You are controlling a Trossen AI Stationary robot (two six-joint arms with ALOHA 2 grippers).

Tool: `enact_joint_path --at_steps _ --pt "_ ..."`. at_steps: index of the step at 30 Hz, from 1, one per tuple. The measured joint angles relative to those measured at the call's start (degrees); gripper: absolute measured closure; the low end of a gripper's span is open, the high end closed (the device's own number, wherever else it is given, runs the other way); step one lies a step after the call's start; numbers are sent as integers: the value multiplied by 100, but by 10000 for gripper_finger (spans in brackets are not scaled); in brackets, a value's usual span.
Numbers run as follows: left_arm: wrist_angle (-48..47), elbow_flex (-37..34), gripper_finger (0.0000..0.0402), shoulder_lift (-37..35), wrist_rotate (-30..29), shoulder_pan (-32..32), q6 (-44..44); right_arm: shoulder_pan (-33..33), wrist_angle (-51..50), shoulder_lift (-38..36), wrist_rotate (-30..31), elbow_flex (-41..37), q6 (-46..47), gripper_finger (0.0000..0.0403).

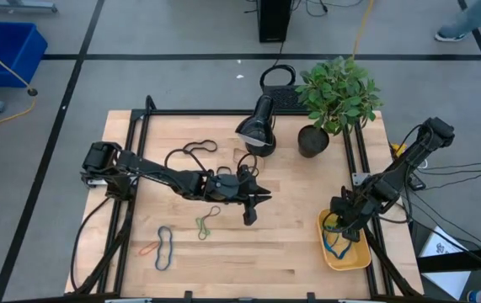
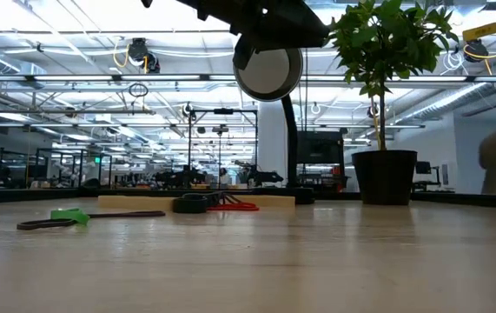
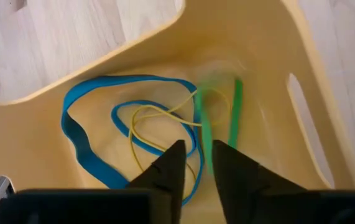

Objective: Pick and place rubber bands into bin
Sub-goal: Put the blue rubber band into the yellow bin

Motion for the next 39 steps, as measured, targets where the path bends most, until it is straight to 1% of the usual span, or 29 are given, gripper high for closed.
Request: enact_joint_path --at_steps 3,6,12,20,24,29,33,35,39 --pt "-131 0 330 0 2 -7 -1 0 1 -1 -2 0 -5 284" --pt "-472 0 330 2 3 -15 1 0 4 -1 -14 0 -9 259" --pt "-1627 0 330 -33 15 -48 171 0 10 1 -20 0 -13 234" --pt "-3201 0 330 -33 212 -39 -11 0 35 -1 -13 0 -15 237" --pt "-3710 -2 330 -33 227 4 -28 0 34 -1 5 0 -15 237" --pt "-4341 -2 330 -35 299 189 -325 0 43 0 48 0 -17 234" --pt "-4547 -2 330 -35 332 393 -678 -4 45 1 286 0 -17 234" --pt "-4631 -2 330 -35 561 439 -709 -4 45 -1 304 0 -17 234" --pt "-5125 -2 330 -37 1242 361 -442 -4 47 1 291 0 -5 237"
